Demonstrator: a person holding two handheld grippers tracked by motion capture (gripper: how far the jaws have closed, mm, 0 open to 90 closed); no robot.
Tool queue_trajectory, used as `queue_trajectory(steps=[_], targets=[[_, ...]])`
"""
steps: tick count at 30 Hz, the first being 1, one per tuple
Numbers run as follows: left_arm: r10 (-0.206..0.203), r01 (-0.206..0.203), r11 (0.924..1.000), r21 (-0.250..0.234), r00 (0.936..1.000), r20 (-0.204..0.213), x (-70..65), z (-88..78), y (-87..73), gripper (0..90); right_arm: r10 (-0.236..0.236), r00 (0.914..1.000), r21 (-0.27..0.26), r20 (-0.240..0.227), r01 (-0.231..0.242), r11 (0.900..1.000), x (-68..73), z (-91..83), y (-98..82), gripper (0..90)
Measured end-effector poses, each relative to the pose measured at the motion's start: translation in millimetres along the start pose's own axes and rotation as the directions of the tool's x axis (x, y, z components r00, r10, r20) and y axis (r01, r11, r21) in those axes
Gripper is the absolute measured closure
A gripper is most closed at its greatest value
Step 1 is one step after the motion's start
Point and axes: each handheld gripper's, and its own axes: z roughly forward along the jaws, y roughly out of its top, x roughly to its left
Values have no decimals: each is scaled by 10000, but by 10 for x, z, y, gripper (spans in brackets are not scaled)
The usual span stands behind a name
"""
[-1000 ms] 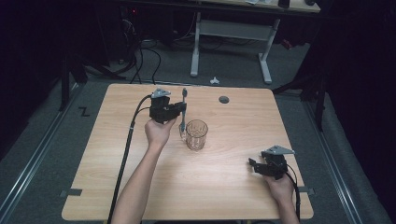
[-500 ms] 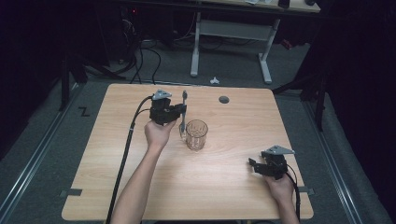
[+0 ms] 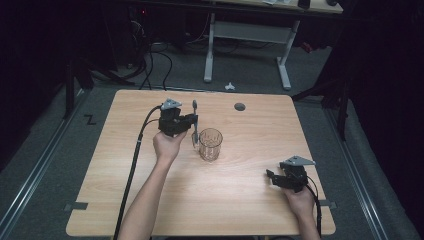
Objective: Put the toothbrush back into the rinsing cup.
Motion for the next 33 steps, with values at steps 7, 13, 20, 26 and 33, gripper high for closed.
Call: queue_trajectory(steps=[7,13,20,26,33], targets=[[-69,69,10000,46,10000,-44,14,-8,-29,787,0,10000,1,2,0,10000,1,0,0,336],[-143,143,9999,41,9999,-73,20,-10,-55,788,1,10000,3,4,-1,10000,1,0,0,336],[-235,236,9997,70,9997,-86,27,-6,-90,794,10,10000,5,6,-10,10000,1,0,0,336],[-255,256,9997,35,9996,-98,28,-7,-116,797,1,10000,0,6,-1,10000,1,1,1,336],[-209,209,9998,23,9998,-65,11,4,-119,798,11,10000,5,9,-11,10000,2,1,0,336]])
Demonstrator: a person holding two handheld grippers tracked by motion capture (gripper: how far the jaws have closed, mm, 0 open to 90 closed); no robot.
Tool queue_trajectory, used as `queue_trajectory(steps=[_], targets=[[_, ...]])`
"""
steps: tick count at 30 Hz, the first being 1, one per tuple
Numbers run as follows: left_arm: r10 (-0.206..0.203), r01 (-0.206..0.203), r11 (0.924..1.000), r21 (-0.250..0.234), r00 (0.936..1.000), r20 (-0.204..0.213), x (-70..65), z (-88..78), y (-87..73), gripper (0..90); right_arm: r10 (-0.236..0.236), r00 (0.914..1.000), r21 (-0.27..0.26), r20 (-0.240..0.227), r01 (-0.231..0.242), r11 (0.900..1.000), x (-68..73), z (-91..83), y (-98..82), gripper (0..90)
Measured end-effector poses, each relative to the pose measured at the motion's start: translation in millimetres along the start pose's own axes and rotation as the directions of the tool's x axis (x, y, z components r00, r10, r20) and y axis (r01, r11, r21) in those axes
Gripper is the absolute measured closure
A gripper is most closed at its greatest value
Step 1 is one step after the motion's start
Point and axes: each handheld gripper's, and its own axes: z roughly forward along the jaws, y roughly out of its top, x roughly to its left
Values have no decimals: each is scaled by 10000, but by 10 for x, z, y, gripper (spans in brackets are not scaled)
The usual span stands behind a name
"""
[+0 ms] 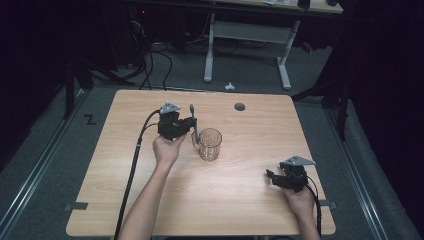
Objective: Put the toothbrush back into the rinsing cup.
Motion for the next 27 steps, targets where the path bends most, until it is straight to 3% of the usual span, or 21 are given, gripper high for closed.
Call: queue_trajectory(steps=[27], targets=[[357,-350,9970,690,9993,-99,-46,114,-73,792,0,10000,1,0,0,10000,0,0,0,336]])
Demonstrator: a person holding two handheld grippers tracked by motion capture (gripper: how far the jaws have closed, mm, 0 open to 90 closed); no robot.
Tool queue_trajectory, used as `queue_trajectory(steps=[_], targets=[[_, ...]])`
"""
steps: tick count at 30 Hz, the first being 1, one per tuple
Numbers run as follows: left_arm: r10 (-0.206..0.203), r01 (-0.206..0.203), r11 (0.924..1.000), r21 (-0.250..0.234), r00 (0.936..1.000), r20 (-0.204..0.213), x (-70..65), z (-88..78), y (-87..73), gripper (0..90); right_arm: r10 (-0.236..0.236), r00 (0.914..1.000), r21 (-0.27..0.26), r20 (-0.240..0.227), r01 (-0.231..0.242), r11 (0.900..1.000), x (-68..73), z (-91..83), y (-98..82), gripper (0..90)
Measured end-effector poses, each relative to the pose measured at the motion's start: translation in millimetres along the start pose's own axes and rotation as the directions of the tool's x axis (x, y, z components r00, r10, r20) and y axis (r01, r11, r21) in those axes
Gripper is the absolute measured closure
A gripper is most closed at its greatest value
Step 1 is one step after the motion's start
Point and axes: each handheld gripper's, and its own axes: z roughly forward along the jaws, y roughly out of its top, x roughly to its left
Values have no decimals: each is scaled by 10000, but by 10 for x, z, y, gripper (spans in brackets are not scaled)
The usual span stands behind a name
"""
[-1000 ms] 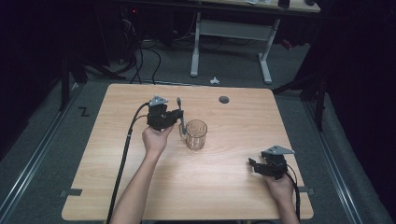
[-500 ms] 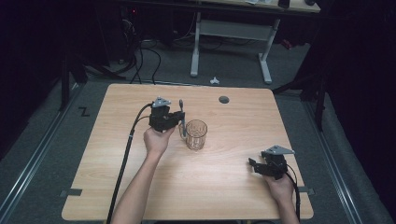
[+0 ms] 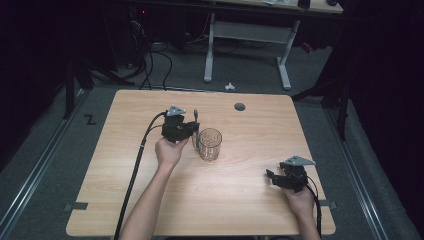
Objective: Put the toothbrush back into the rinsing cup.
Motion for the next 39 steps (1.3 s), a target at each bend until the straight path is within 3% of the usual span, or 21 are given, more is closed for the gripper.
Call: queue_trajectory(steps=[10,14,26,39], targets=[[-57,57,9999,98,10000,42,0,-3,-2,774,-3,10000,2,-1,3,10000,0,0,0,336],[-15,15,9999,123,10000,13,-4,-26,4,729,-2,10000,0,0,2,10000,0,0,0,336],[427,-425,9991,78,9988,-248,-75,-134,21,616,-3,10000,-1,1,3,10000,0,0,0,336],[390,-405,9986,-354,9983,-423,-74,-339,-48,586,2,10000,1,4,-2,10000,0,0,0,336]])
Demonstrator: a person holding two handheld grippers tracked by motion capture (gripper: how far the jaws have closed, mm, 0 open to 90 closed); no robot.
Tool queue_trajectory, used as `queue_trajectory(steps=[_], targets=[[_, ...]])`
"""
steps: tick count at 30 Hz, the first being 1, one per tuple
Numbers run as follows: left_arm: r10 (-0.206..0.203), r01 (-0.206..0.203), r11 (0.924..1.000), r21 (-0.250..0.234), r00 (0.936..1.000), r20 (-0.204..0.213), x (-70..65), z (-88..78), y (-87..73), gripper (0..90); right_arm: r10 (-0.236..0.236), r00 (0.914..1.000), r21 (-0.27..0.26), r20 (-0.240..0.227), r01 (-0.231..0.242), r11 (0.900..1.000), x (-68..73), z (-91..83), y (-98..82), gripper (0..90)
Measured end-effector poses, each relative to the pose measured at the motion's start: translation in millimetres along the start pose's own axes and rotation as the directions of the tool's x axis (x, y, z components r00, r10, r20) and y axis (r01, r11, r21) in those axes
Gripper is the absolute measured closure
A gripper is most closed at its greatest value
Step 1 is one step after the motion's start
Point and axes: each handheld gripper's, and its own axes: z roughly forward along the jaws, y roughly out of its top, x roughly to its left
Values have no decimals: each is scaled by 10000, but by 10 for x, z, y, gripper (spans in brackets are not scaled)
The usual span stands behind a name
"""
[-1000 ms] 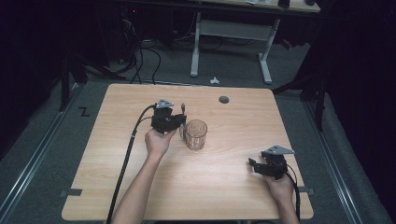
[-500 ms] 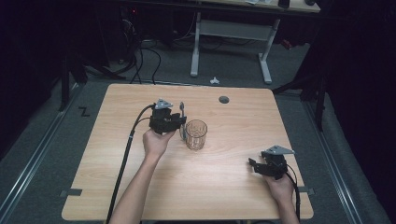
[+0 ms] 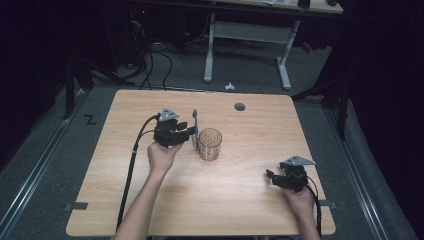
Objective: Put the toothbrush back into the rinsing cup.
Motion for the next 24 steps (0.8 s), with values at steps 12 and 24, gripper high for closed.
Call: queue_trajectory(steps=[12,24], targets=[[183,-184,9998,-60,9997,-182,-2,-172,-63,583,-1,10000,-12,6,1,10000,0,1,0,337],[264,-267,9994,-218,9995,-166,-25,-271,-73,582,3,10000,-11,7,-3,10000,0,1,1,336]])
